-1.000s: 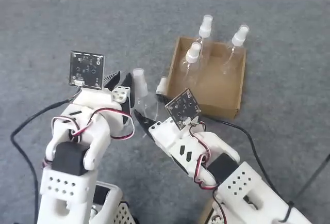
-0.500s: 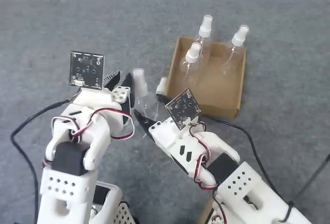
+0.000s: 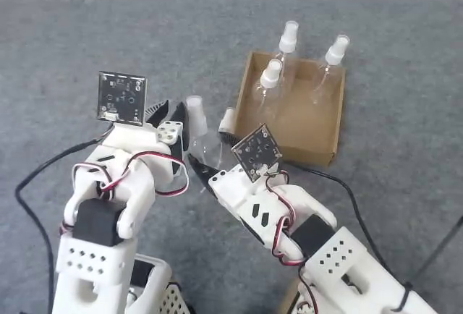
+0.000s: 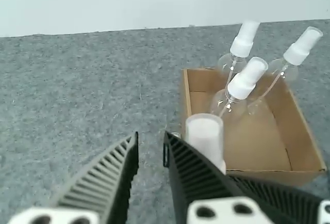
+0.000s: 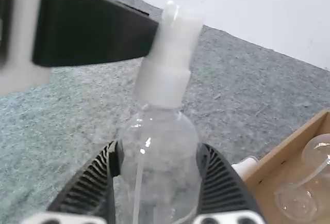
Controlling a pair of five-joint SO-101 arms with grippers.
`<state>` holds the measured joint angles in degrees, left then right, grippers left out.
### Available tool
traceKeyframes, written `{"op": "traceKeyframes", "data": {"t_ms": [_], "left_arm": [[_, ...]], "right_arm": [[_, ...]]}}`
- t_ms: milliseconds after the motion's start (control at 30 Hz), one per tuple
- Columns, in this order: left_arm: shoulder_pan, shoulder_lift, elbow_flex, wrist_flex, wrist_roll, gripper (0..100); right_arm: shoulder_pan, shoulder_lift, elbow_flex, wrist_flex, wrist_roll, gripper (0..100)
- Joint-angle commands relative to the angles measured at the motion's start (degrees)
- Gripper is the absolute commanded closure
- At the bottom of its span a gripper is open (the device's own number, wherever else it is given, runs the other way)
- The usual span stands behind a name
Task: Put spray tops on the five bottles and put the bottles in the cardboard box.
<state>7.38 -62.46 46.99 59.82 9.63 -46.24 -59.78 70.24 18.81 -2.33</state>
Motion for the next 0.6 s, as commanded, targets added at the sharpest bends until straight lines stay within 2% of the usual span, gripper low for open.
{"op": "traceKeyframes", "data": {"t_ms": [0, 467, 567], "left_arm": [[0.3, -1.1, -0.7, -1.6, 0.0, 93], [-0.4, -1.1, -5.3, -1.7, -0.1, 93], [-3.0, -1.1, -8.5, -1.6, -0.4, 93]], "right_arm": [[0.3, -2.1, -0.4, 0.0, -0.5, 99.3], [0.2, -2.1, -0.3, 0.4, -0.5, 99.3], [0.3, -2.1, -0.3, 0.4, -0.5, 99.3]]}}
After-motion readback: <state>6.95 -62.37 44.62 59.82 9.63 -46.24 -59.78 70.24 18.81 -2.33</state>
